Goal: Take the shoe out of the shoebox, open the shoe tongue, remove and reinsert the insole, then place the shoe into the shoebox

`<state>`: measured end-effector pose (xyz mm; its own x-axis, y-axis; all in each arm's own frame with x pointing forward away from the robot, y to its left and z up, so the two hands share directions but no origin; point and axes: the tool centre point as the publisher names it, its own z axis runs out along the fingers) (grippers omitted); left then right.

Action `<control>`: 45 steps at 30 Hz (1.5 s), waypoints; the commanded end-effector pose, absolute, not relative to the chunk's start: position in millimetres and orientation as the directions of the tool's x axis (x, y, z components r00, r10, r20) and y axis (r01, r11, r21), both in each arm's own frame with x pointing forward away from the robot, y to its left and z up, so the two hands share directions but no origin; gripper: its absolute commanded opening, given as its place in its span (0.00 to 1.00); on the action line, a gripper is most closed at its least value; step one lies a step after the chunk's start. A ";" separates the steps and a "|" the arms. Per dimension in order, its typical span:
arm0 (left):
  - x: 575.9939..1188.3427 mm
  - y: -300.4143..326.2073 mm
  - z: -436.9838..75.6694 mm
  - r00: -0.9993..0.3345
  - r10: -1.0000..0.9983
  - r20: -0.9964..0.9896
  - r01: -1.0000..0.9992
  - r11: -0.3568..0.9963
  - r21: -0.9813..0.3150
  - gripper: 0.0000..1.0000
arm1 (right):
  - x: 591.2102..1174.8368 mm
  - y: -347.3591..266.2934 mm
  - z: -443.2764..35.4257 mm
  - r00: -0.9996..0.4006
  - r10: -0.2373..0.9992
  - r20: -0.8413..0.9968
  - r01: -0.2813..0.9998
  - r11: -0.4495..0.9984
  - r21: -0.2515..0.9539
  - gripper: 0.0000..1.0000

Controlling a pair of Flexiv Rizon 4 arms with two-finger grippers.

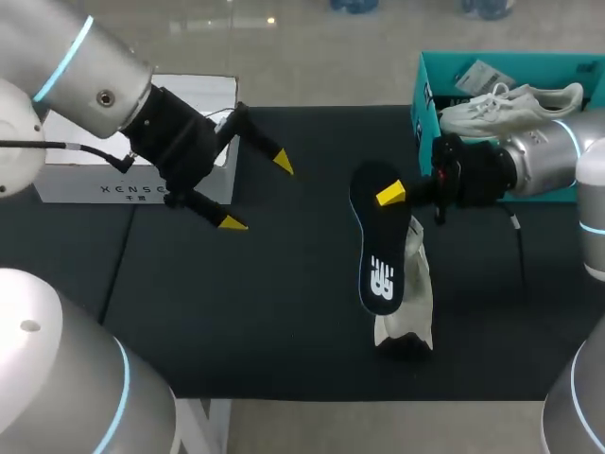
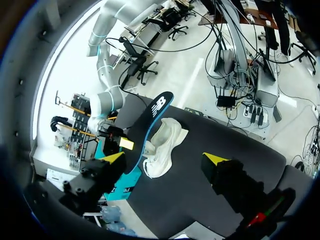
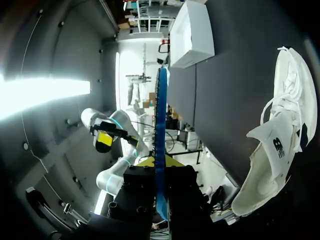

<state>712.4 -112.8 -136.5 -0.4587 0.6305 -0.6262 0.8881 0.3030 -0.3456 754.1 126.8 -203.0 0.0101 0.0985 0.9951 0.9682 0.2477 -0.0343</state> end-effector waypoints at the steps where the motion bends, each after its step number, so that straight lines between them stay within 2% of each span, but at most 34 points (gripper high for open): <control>1: 708.8 -105.8 -149.7 -0.456 0.510 -0.729 0.890 0.274 -0.365 1.00 | 753.0 127.3 -202.9 0.011 0.100 0.995 0.969 0.245 -0.035 0.00; 4: 705.4 -107.3 -161.2 -0.447 0.525 -0.724 0.894 0.266 -0.360 1.00 | 753.0 127.3 -202.9 0.011 0.100 0.995 0.969 0.245 -0.035 0.00; 45: 705.4 -107.3 -161.2 -0.447 0.525 -0.724 0.894 0.266 -0.360 1.00 | 753.0 127.3 -202.9 0.011 0.100 0.995 0.969 0.245 -0.035 0.00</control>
